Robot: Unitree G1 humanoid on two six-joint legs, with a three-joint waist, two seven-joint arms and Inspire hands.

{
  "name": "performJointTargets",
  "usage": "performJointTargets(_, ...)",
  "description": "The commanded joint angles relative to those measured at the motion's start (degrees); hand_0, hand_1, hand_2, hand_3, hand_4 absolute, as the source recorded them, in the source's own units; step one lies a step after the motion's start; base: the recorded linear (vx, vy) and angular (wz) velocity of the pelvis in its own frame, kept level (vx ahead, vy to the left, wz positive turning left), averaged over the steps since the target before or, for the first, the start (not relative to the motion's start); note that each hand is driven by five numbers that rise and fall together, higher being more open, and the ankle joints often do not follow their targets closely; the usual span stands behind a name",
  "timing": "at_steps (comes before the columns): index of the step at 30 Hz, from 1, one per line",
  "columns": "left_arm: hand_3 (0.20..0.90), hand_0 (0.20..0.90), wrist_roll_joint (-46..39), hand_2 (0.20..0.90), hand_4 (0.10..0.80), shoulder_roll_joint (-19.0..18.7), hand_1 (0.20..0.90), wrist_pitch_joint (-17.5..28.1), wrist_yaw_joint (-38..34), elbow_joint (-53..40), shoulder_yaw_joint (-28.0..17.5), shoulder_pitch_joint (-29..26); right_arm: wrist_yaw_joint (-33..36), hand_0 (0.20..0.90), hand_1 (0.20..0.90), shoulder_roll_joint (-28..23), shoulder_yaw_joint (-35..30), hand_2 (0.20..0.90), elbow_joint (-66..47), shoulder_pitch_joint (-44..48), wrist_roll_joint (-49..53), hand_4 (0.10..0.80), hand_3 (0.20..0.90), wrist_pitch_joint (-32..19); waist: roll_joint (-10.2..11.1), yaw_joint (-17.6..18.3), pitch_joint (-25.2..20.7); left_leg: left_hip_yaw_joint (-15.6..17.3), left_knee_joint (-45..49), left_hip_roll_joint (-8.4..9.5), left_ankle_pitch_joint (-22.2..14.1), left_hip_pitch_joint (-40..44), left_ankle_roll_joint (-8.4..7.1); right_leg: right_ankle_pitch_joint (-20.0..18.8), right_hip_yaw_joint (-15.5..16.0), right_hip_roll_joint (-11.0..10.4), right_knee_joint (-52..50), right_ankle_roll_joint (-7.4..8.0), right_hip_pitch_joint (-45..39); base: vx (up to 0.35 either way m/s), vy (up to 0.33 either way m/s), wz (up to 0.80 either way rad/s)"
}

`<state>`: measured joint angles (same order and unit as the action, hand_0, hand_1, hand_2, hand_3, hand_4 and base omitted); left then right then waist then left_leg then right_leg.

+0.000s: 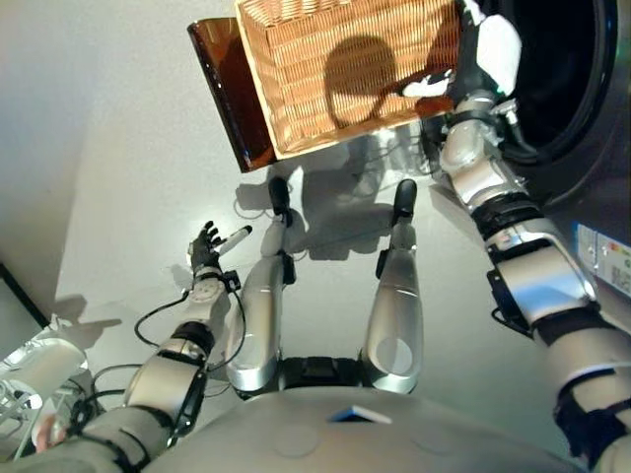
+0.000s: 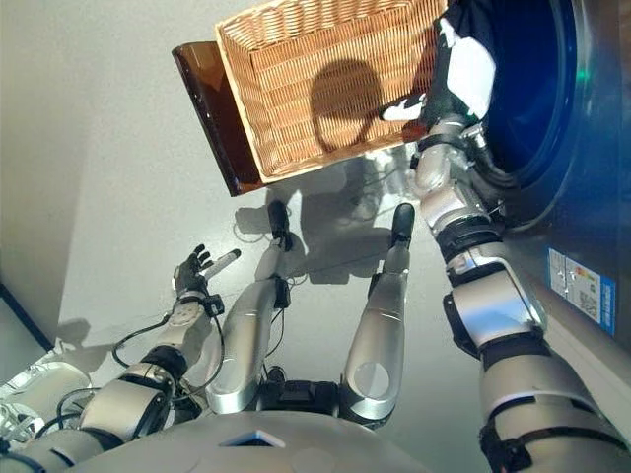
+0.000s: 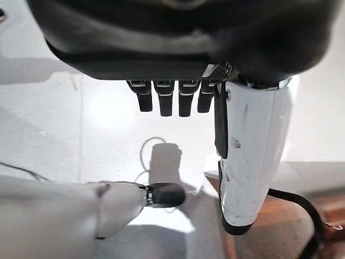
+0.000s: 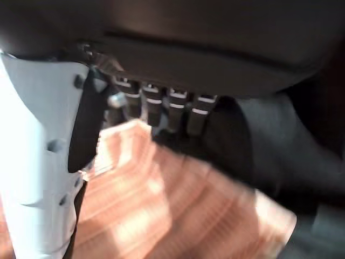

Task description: Pick up the clothes and place them into the washing machine

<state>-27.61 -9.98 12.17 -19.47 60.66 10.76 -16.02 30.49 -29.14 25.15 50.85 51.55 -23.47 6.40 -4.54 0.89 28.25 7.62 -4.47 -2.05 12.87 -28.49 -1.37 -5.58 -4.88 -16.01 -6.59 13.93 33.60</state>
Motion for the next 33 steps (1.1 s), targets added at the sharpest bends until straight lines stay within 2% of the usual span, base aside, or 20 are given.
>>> performJointTargets(1,0.900,0.900,0.77,0.900,0.800,-2.81,0.900,1.51,-2.69,2.11,-1.52,2.22,4.45,0.900,0.900,-5.04,0.72,0.900,-0.95,6.32,-3.09,0.800,0.900,-0.18,-0.16,-0.20,-1.45,0.29,-0.53,-2.49,-0.46,-0.79,-6.52,-3.03,-1.22,0.43,-1.95,-3.63,4.67,0.000,0.000,0.00)
performJointTargets(4,0.900,0.900,0.95,0.900,0.800,-2.66,0.900,1.74,-2.30,1.96,-1.42,3.20,4.84,0.900,0.900,-6.54,1.85,0.900,2.25,7.78,-3.98,0.800,0.900,0.83,-0.46,-0.62,-1.60,0.30,-0.53,-2.36,-0.43,-1.05,-6.51,-3.12,-1.30,0.39,-1.89,-3.63,4.91,-0.021,-0.004,0.00)
performJointTargets(5,0.900,0.900,1.31,0.900,0.800,-2.70,0.900,1.82,-1.98,1.86,-1.67,3.42,5.06,0.900,0.900,-8.22,3.71,0.900,3.47,8.36,-7.47,0.800,0.900,1.99,-0.61,-0.88,-1.60,0.24,-0.53,-2.33,-0.39,-1.06,-6.57,-3.18,-1.32,0.35,-1.87,-3.61,4.97,0.000,0.000,0.00)
performJointTargets(14,0.900,0.900,1.92,0.900,0.800,-2.48,0.900,2.38,-0.93,1.54,-2.14,3.88,4.09,0.900,0.900,-12.78,8.87,0.900,8.14,12.05,-16.70,0.800,0.900,5.94,-1.34,-1.62,-2.31,-0.04,-0.53,-2.19,-0.23,-1.41,-6.81,-3.15,-1.28,0.22,-1.97,-3.69,5.30,-0.003,-0.002,0.00)
performJointTargets(24,0.900,0.900,1.62,0.900,0.800,-2.43,0.900,2.91,-0.83,1.22,-1.42,4.06,4.19,0.900,0.900,-15.37,13.07,0.900,10.98,17.89,-19.60,0.800,0.900,8.02,-1.53,-2.76,-1.99,-0.46,-0.53,-2.00,0.15,-1.91,-7.00,-3.45,-0.78,-0.04,-2.00,-3.60,5.35,0.000,0.000,0.00)
performJointTargets(33,0.900,0.900,1.60,0.900,0.800,-2.92,0.900,2.60,-2.19,2.32,-1.14,2.41,4.73,0.900,0.900,-15.14,14.61,0.900,15.93,20.43,-19.32,0.800,0.900,10.94,-0.07,-3.38,-0.64,-1.27,-0.53,-2.00,0.76,-3.41,-7.24,-3.44,0.35,-0.05,-2.39,-3.54,5.61,-0.010,-0.012,0.07)
